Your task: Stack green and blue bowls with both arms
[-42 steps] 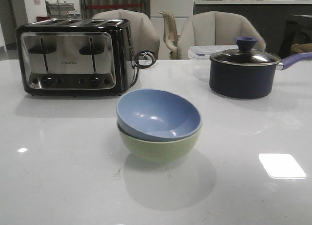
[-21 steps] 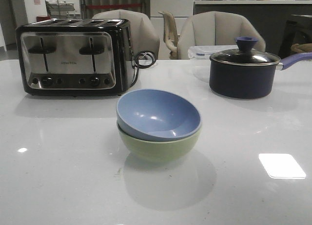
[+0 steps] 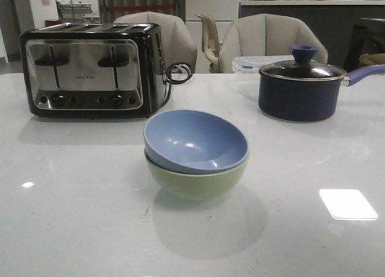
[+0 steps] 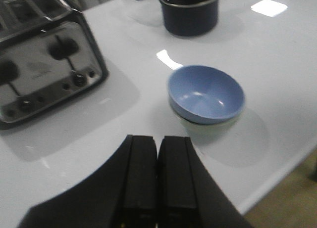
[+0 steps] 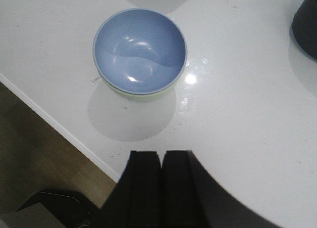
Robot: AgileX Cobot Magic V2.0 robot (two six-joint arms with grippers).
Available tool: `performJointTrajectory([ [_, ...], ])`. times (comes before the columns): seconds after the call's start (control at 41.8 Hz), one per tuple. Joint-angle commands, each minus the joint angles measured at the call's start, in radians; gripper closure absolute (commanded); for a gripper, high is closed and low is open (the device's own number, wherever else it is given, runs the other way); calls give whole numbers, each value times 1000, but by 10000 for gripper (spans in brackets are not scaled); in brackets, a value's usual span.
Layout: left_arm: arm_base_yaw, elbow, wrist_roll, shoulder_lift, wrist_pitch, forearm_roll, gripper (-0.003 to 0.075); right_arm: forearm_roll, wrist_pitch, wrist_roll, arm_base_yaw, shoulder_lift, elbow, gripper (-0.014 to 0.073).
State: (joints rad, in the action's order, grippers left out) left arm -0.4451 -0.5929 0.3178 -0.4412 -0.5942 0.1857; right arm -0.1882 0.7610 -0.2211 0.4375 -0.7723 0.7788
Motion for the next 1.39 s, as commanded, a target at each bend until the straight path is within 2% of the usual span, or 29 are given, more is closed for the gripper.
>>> performJointTrajectory([
  [0.0,92,5,-2,66,115,-3,622,-9,-60,-9,-3,4,29,558],
  [0.144,250,102,-2,165,241,-11,622,-9,-60,-9,-3,4,29,558],
  [0.263,328,208,-18,236,362,-4,622,-9,-60,-9,-3,4,29,558],
  [0.335,356,279,-80,286,425,-33,622,-9,-60,-9,-3,4,29,558],
  [0.479,378,381,-383,370,448,-248,620,-9,-60,-9,-3,4,29,558],
  [0.623,421,479,-390,391,502,-251,620,-9,-60,-9,-3,4,29,558],
  [0.862,429,607,-390,466,656,-250,620,-9,-60,-9,-3,4,29,558],
  [1.365,391,604,-390,465,662,-250,621,-9,-60,-9,-3,4,29,558],
])
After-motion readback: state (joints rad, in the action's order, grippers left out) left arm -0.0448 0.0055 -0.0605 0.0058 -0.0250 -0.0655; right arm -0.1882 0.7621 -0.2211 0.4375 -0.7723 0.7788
